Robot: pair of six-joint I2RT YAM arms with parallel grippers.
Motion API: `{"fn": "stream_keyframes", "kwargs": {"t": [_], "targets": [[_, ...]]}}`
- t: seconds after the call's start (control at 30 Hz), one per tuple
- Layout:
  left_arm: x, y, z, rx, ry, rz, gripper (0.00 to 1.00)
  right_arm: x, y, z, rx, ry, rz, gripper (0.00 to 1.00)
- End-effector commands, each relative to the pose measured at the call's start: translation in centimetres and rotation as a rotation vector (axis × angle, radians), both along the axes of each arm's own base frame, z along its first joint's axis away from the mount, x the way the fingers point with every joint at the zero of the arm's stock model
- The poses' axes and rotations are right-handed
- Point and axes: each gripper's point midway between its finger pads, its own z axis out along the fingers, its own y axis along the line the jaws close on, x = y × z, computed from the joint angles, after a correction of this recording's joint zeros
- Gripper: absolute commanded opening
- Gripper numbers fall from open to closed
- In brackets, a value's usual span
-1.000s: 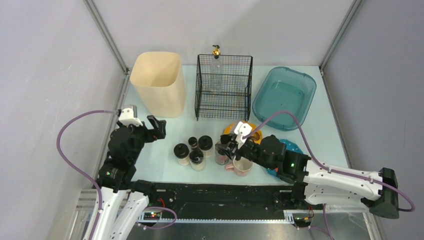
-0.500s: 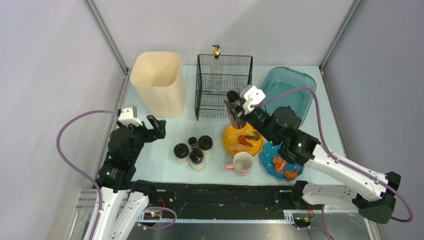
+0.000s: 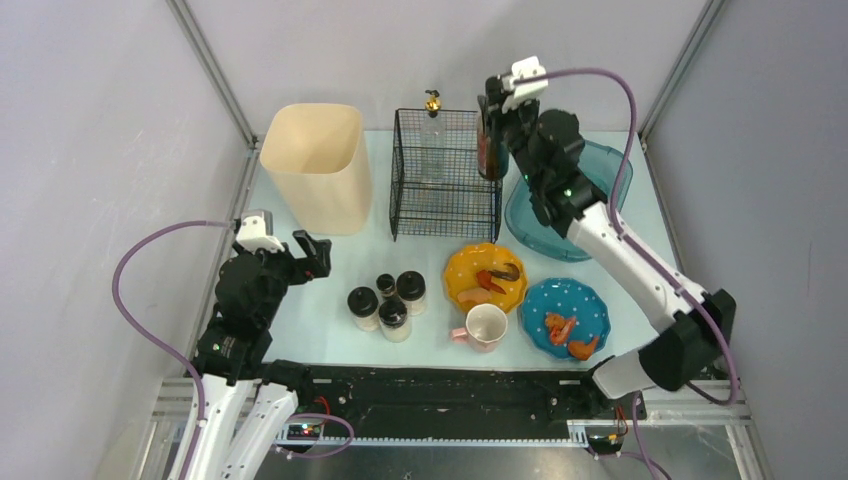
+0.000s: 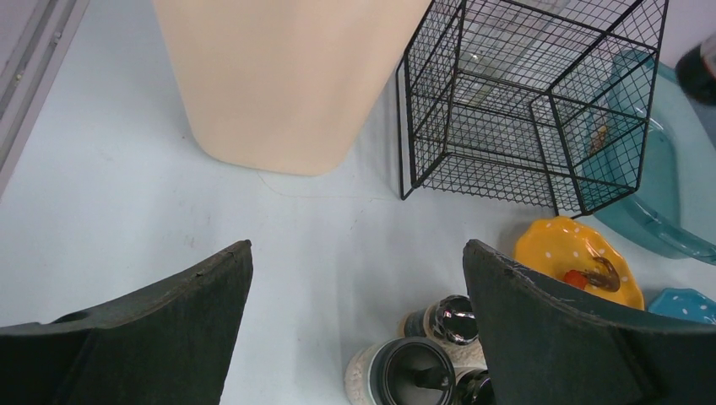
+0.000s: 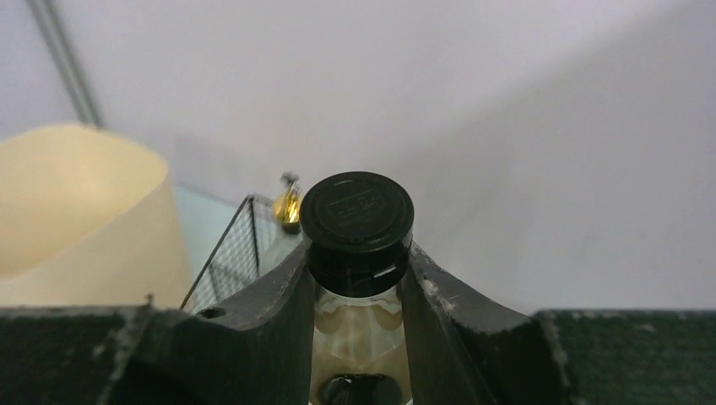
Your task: Clear the kitchen counter
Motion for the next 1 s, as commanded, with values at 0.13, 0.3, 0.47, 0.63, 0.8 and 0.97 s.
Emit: {"fn": "stream_keyframes", "kwargs": {"t": [0.13, 0.3, 0.47, 0.63, 0.8, 0.97], "targets": [[0.1, -0.1, 0.7, -0.025, -0.034, -0.004, 0.98, 3.8, -2.1, 13.4, 0.248, -0.285, -0.058, 0.00], [0.1, -0.1, 0.7, -0.025, -0.033, -0.004, 0.98, 7.1, -2.1, 12.6, 0.271, -0.253, -0.088, 0.00], [0.1, -0.1, 0.7, -0.025, -0.034, -0.004, 0.98, 10.0, -1.9, 10.9, 0.295, -0.220, -0.109, 0.00], [0.1, -0.1, 0.7, -0.025, -0.035, -0.003, 0.98, 12.4, -1.6, 8.6, 0.300, -0.185, -0.123, 0.00], [0.1, 0.0, 0.8, -0.023, -0.036, -0.001, 0.98, 14.3, -1.2, 6.5, 0.286, -0.159, -0.139, 0.00], [0.1, 0.0, 0.7, -0.023, -0.034, -0.001, 0.98, 15.3, -1.1, 4.8, 0.271, -0.134, -0.157, 0.00]]}}
